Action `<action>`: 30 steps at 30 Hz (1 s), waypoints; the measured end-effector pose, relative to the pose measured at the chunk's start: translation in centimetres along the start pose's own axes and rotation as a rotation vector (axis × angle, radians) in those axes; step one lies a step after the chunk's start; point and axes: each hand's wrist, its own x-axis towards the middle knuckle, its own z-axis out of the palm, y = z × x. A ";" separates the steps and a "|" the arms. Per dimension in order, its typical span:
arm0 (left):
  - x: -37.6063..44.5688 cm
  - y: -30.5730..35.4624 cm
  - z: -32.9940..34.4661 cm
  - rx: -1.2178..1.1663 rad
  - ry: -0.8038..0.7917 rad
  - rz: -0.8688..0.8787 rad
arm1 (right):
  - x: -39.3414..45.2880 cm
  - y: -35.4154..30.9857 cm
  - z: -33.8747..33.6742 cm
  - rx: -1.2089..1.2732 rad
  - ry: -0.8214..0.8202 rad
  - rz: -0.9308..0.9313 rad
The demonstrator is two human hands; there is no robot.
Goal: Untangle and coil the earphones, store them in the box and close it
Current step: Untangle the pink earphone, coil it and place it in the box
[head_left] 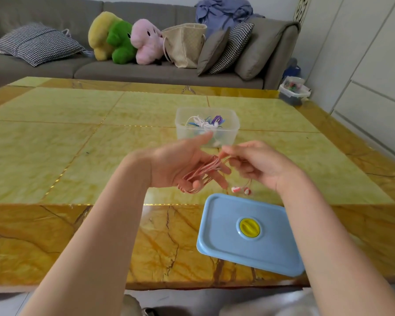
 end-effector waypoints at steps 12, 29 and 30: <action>2.5 0.3 0.7 -0.239 0.540 0.224 | -0.9 -0.5 2.6 -0.105 -0.101 -0.163; 1.5 -0.3 -0.1 -0.140 0.396 0.278 | -0.7 -0.8 1.0 0.050 0.021 -0.240; 1.6 -0.3 0.0 -0.140 0.403 0.271 | -0.6 -0.6 1.0 0.028 0.030 -0.216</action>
